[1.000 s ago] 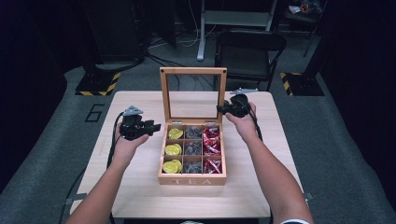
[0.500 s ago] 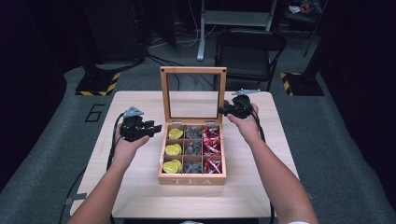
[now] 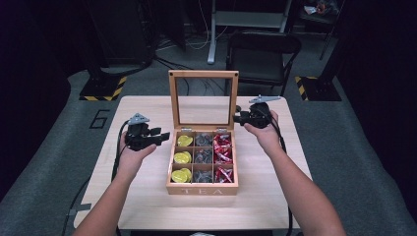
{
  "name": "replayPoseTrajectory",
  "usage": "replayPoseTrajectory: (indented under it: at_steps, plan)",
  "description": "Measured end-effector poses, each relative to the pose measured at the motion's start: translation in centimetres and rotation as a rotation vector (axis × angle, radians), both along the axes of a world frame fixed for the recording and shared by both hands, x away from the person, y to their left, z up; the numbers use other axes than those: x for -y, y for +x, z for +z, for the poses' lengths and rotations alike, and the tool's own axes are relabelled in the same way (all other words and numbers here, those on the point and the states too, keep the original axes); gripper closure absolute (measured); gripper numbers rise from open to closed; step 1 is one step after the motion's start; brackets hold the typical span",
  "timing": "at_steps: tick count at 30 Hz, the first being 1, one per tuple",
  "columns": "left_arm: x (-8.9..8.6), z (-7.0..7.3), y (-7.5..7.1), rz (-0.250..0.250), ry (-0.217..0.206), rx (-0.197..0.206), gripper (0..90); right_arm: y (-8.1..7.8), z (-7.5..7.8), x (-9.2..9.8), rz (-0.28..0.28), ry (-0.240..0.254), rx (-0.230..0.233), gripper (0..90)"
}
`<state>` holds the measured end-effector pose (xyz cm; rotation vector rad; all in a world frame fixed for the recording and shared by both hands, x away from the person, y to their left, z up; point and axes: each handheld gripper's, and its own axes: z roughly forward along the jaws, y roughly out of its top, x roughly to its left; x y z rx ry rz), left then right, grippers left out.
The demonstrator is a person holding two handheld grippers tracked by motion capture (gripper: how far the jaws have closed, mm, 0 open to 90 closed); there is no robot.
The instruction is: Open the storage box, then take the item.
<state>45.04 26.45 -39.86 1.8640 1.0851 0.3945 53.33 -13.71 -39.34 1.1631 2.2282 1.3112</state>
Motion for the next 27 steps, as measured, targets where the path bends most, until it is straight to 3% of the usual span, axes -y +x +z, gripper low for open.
replayPoseTrajectory:
  at_steps: [6, 13, 27]
  plan:
    - [-0.5, -0.4, -0.7, -0.005, -0.012, 0.000, 51.5, -2.0, 0.4, -0.1, 0.021, -0.022, 0.003, 55.4]
    - [-1.2, -1.1, -1.8, 0.008, -0.013, 0.001, 51.7, -5.1, 0.0, -0.7, 0.101, -0.089, 0.032, 54.1]
    - [-1.9, -2.0, -3.1, 0.029, -0.026, -0.013, 51.5, -8.7, -0.6, -1.4, 0.108, -0.147, 0.058, 52.0]
